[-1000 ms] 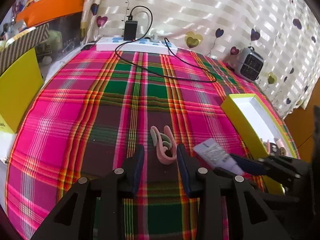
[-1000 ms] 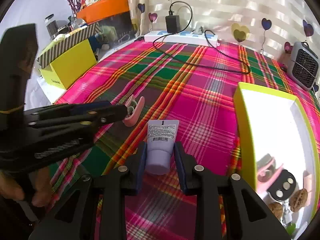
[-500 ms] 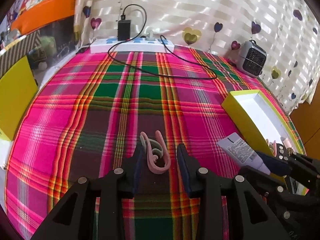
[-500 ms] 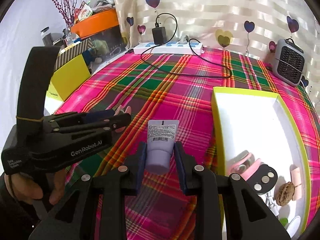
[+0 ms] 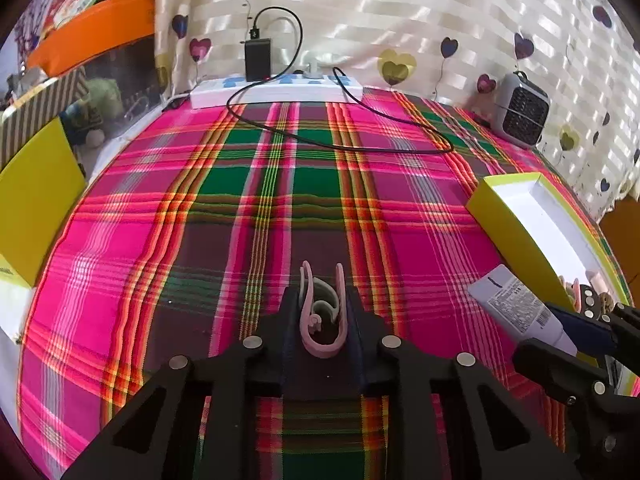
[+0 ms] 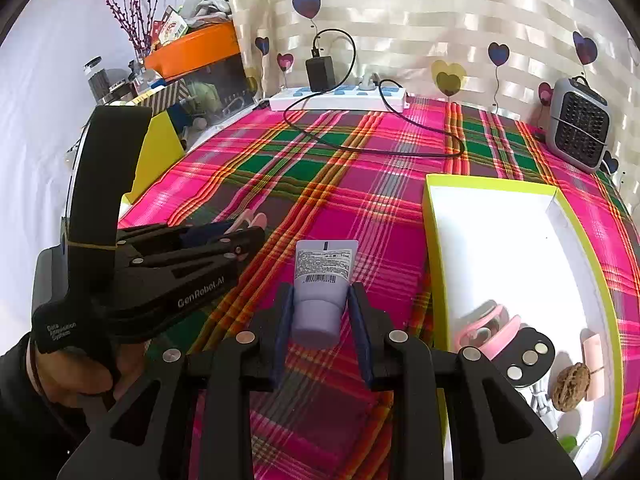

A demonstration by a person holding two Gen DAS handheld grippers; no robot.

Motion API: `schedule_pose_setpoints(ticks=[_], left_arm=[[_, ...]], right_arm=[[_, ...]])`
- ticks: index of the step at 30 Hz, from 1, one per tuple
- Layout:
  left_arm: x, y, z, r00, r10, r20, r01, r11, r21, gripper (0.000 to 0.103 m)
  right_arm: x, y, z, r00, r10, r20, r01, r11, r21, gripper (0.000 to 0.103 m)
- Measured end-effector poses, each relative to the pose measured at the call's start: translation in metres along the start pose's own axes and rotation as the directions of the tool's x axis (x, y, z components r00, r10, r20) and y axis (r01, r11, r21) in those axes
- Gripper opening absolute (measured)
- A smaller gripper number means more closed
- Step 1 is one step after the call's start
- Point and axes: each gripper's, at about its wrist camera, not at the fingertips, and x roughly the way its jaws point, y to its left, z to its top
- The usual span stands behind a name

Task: Organize objects
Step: 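Carry the lavender tube over the tray with the right tool while the left tool carries the pink clip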

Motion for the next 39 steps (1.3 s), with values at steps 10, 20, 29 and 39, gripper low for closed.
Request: schedule_pose_setpoints(ticks=[10, 20, 29, 39], left_arm=[[-0.021, -0.010, -0.005, 0.999, 0.002, 0.049, -0.003, 0.999, 0.032, 0.021], [-0.051, -0.031, -0.011, 0.994, -0.008, 0.106, 0.004, 0.999, 0.033, 0.021], [-0.068, -0.055, -0.016, 0.990, -0.025, 0.138, 0.020, 0.999, 0.037, 0.021], [-0.073, -0.077, -0.018, 0.987, -0.039, 0.155, 0.033, 0.998, 0.045, 0.021]], right_arm=[[-0.013, 0.001, -0.001, 0.999, 0.007, 0.035, -0.007, 1.000, -0.010, 0.029], [-0.033, -0.008, -0.005, 0.997, 0.019, 0.079, -0.018, 1.000, -0.016, 0.029], [-0.051, -0.025, -0.010, 0.994, 0.025, 0.111, -0.024, 1.000, -0.013, 0.029], [-0.066, -0.041, -0.016, 0.989, 0.042, 0.139, -0.041, 0.999, -0.012, 0.029]])
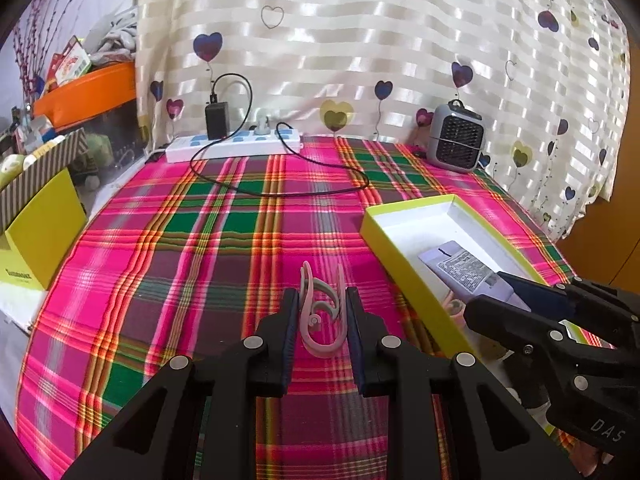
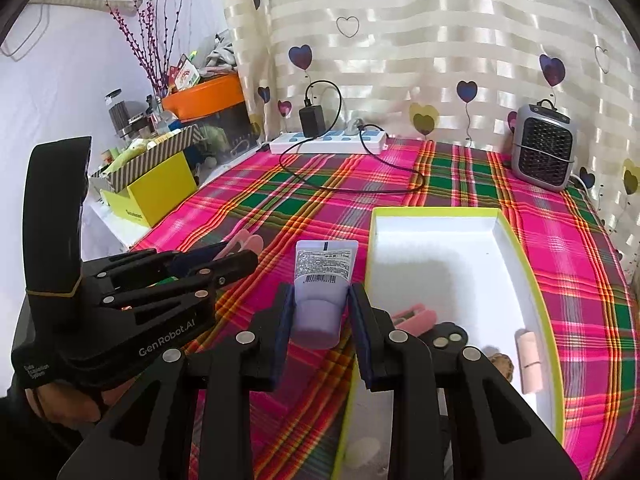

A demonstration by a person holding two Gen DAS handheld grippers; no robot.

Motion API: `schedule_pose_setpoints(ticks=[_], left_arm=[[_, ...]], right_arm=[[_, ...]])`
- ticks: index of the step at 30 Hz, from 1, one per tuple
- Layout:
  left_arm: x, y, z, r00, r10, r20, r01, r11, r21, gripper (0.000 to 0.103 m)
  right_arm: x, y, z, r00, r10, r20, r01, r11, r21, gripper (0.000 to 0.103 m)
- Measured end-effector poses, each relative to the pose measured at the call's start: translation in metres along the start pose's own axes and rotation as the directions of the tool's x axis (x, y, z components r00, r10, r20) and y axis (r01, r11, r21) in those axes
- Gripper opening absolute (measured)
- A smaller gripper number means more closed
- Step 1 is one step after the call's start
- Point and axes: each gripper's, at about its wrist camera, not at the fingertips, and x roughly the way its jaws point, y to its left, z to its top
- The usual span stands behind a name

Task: Organize objects
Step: 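Carry the lavender tube over the tray with the right tool while the left tool carries the pink clip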

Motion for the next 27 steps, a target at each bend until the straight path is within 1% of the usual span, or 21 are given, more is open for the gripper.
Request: schedule_pose_setpoints(ticks=[7, 15, 27], left_arm=[[-0.001, -0.013, -0.001, 1.000, -0.023, 0.004, 0.023, 1.000, 0.000, 0.021], [0.001, -0.018, -0.002, 0.999, -0.040, -0.004, 0.040, 0.999, -0.017, 0.021], [0.004, -0.043, 0.000, 0.997, -0.080, -0.009, 0.080, 0.997, 0.006, 0.021]], right_arm=[[-0.008, -0.010, -0.002, 1.000, 0.000, 0.012, 0.000, 1.000, 0.007, 0.029], [-0.014, -0.019, -0.004, 1.000, 0.004, 0.022, -0.005, 1.000, 0.018, 0.029], [-0.026, -0.039, -0.010, 0.999, -0.007, 0.042, 0.005, 0.998, 0.061, 0.029]])
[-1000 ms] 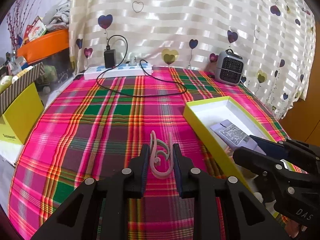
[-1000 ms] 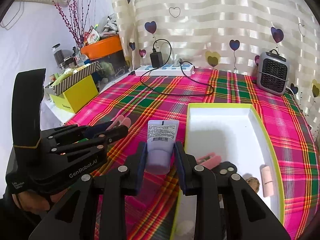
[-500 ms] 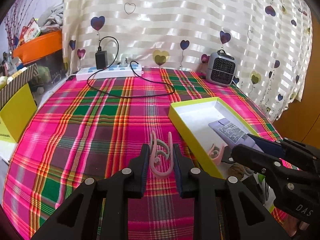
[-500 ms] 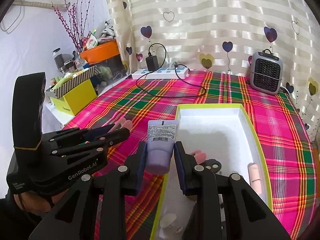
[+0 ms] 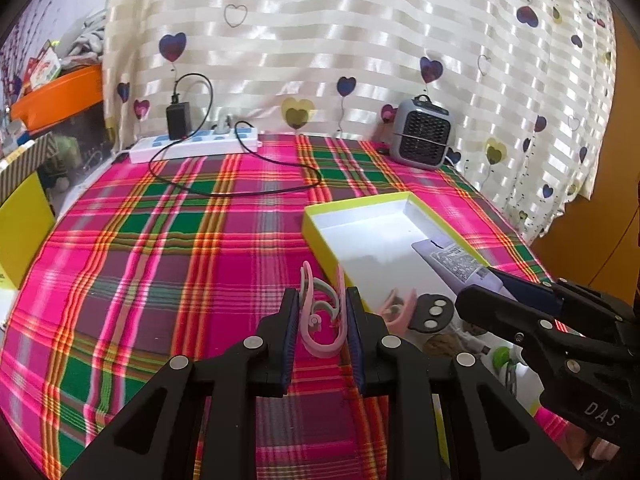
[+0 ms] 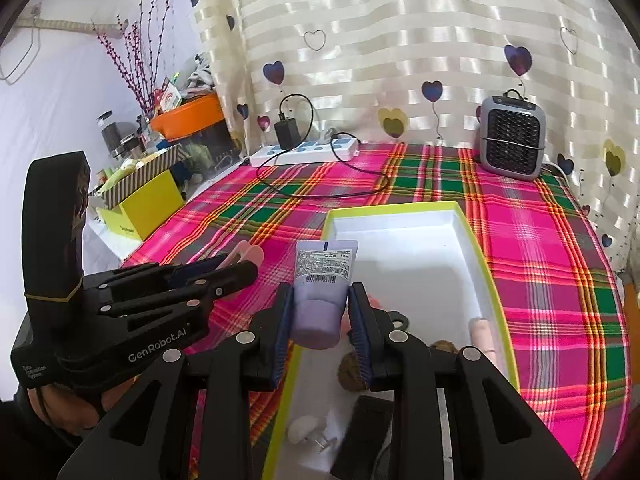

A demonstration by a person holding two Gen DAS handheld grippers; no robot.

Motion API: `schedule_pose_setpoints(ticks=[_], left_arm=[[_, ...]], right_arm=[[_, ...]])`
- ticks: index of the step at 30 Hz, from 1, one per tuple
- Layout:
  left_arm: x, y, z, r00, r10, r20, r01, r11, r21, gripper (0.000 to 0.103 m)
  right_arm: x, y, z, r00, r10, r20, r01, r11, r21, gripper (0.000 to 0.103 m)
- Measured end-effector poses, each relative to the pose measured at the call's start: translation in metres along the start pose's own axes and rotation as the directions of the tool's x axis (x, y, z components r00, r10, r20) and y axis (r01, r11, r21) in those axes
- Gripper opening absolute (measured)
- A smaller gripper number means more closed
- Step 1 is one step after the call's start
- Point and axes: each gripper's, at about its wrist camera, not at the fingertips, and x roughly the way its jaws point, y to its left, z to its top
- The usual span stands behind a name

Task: Organize objects
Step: 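Carry the lavender tube over the tray with the right tool while the left tool carries the pink clip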

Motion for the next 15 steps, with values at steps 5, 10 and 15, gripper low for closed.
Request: schedule_pose_setpoints(ticks=[5, 10, 15], left_arm=[[0.000, -0.009, -0.002, 1.000, -0.023, 0.001, 0.023, 1.000, 0.007, 0.021], [0.000, -0.016, -0.001, 0.999, -0.048, 0.001, 0.048, 0.999, 0.009, 0.021], [0.000, -0.023, -0.005, 0.998, -0.066, -0.009, 0.066, 0.998, 0.017, 0.021]], right_arm=[[-0.005, -0.011, -0.001, 1.000, -0.005, 0.008, 0.005, 1.000, 0.018, 0.029], [-0.009, -0.018, -0.003, 1.000, -0.017, 0.011, 0.016, 0.999, 0.032, 0.029], [-0.014, -0.024, -0.006, 1.000, -0.027, 0.015, 0.026, 0.999, 0.040, 0.029]])
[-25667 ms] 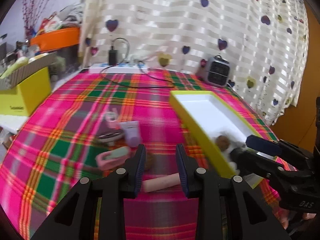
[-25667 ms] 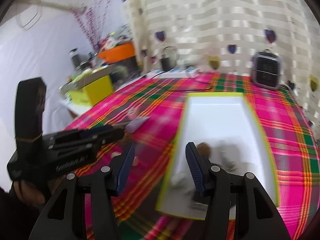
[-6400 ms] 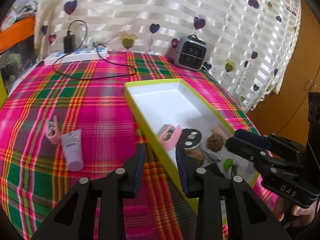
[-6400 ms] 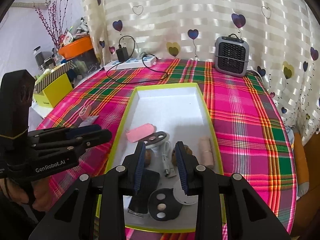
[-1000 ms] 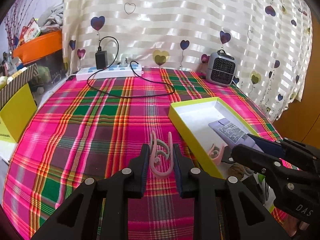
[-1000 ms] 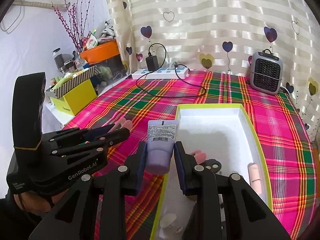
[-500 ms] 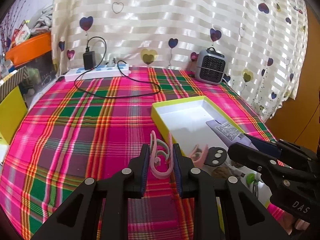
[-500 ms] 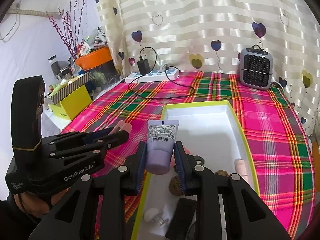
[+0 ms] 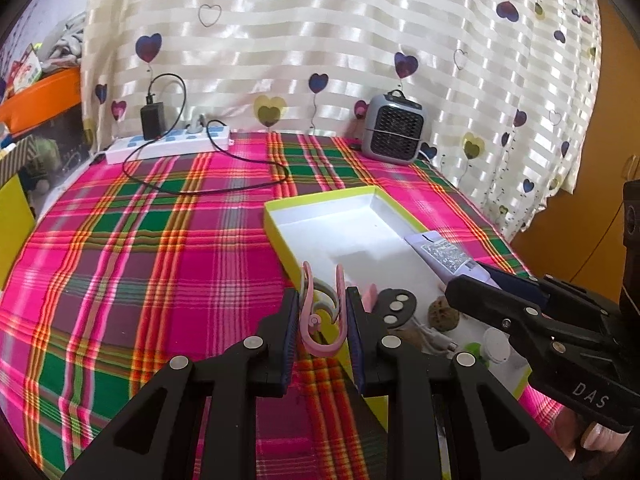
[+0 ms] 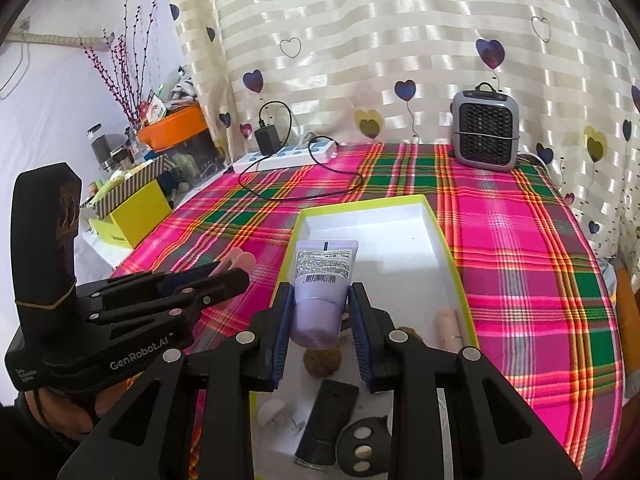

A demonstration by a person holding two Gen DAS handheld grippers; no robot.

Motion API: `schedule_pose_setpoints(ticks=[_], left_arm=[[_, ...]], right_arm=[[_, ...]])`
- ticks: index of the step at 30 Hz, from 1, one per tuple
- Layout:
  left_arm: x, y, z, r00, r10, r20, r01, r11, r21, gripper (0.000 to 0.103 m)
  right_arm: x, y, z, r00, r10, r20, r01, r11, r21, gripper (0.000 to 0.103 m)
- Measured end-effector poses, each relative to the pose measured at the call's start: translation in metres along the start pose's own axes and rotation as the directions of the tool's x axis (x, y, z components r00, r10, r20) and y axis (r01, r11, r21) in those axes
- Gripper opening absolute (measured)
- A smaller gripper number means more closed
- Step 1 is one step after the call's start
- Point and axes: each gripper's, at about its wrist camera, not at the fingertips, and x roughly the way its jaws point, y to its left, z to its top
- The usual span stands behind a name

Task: Organize objects
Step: 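Carry the lavender tube over the tray with the right tool while the left tool carries the pink clip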

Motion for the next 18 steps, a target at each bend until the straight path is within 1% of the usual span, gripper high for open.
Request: schedule_pose_setpoints(ticks=[13, 18], left_arm=[[0.004, -0.020, -0.009, 0.998, -0.052, -0.030, 0.052, 0.999, 0.015, 0.021], [0.005, -0.027, -0.013, 0.997, -0.059, -0.041, 0.060, 0.998, 0.020, 0.021]], right_arm=[[-0.011, -0.016, -0.011, 1.000, -0.026, -0.004, 0.026, 0.999, 0.023, 0.029], [-0.013, -0.018, -0.016, 1.000, -0.023, -0.012, 0.024, 0.999, 0.023, 0.029]])
